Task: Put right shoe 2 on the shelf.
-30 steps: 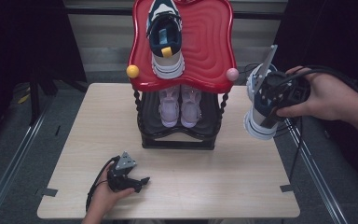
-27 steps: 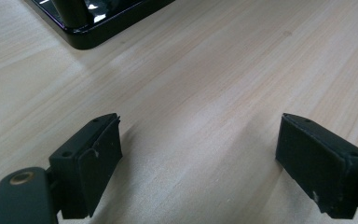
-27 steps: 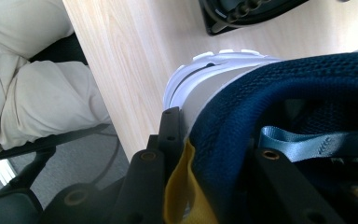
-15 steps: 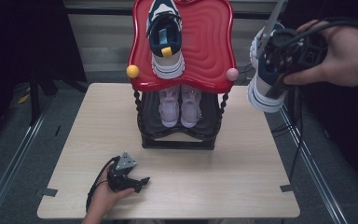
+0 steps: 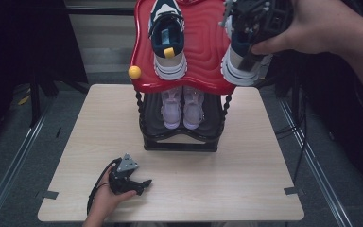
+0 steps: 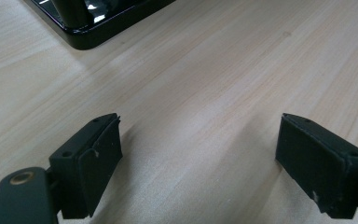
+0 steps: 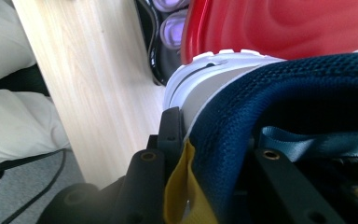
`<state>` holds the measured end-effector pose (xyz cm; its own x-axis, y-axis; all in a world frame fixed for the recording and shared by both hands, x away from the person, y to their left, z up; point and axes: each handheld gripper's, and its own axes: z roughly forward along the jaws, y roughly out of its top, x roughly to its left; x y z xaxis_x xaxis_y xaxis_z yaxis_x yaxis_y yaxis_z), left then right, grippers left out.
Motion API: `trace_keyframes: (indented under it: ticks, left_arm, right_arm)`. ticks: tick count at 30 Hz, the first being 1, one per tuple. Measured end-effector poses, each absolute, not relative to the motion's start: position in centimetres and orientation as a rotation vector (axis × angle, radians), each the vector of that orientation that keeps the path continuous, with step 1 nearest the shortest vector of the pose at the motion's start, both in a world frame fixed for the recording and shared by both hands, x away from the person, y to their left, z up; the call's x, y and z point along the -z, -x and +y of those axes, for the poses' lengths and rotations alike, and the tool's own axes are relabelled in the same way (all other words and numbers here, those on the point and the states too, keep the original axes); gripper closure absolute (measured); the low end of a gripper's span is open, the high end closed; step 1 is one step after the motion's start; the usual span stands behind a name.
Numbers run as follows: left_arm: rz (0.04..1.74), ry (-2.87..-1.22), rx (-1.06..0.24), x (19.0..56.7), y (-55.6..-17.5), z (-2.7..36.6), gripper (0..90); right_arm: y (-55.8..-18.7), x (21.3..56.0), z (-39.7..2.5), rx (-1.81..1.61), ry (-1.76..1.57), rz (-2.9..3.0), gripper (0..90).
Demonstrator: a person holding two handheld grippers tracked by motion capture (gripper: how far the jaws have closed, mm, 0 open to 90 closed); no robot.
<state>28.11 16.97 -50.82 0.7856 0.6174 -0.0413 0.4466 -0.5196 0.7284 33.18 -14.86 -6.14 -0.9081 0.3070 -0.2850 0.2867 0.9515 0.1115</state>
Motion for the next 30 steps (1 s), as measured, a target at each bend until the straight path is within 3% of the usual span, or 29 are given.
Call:
trace_keyframes:
  ticks: [30]
  left_arm:
    - [0.768, -2.232, -0.301, 50.8, -28.1, 16.9, 13.6]
  right_arm:
    - [-38.2, 10.3, -10.0, -0.045, -0.302, 2.764, 73.1]
